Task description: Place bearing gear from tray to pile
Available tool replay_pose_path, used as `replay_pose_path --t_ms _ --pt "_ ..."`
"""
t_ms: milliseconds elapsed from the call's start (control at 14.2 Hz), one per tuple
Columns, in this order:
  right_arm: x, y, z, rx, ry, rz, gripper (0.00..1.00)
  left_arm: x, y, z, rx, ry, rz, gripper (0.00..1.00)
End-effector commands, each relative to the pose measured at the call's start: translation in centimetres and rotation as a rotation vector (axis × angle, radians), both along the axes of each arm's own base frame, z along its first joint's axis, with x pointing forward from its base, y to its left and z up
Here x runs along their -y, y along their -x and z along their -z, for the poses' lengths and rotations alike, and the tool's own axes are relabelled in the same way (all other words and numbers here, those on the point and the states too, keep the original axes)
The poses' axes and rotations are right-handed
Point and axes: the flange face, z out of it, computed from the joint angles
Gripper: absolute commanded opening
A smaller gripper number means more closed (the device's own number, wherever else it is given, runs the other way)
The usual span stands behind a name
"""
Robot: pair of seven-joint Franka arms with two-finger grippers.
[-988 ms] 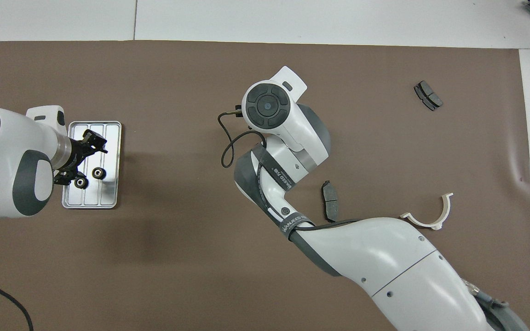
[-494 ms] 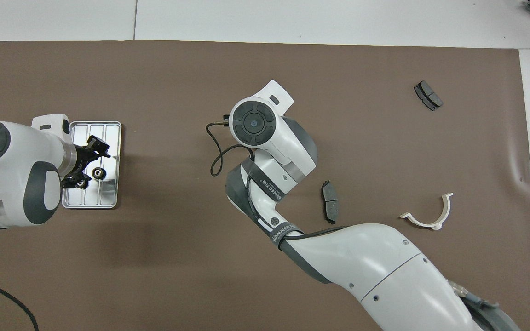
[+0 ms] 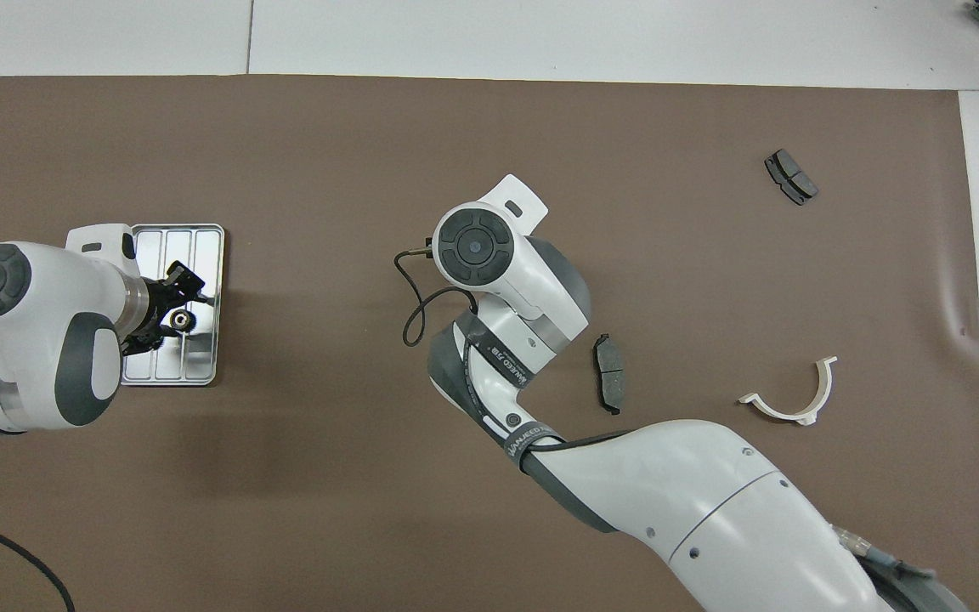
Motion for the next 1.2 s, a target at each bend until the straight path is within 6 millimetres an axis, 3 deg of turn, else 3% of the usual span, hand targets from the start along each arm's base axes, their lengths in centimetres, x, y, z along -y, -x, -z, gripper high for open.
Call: replay_pose_path --t_ms 0,212,282,353,564,847,1129 --pt "0.3 1.1 -0.3 -0.012 -0.023 0.030 0.69 -0.6 0.7 0.1 0.016 -0.008 -0.006 0.58" --pt "0.4 1.4 -0.1 -0.017 -0.020 0.030 0.62 -0.7 0.8 0.3 0.017 -0.009 0.001 0.34" --pt "0.6 1.7 0.3 -0.022 -0.017 0.028 0.59 -0.7 0.8 0.3 0.017 -0.010 0.009 0.10" --pt "0.6 1.7 0.2 -0.023 -0.017 0.028 0.56 -0.7 0.6 0.1 0.020 -0.010 0.016 0.00" --pt "-0.1 2.2 0.2 -0.026 -0.025 0.026 0.48 -0.6 -0.5 -1.2 0.016 -0.012 0.037 0.00" --pt "-0.6 2.9 0.4 -0.036 -0.031 0.033 0.40 1.6 -4.1 -8.1 0.016 -0.062 0.202 0.00" --pt "-0.7 3.6 0.7 -0.042 -0.031 0.025 0.29 4.1 -5.4 -11.8 0.062 -0.088 0.390 0.00"
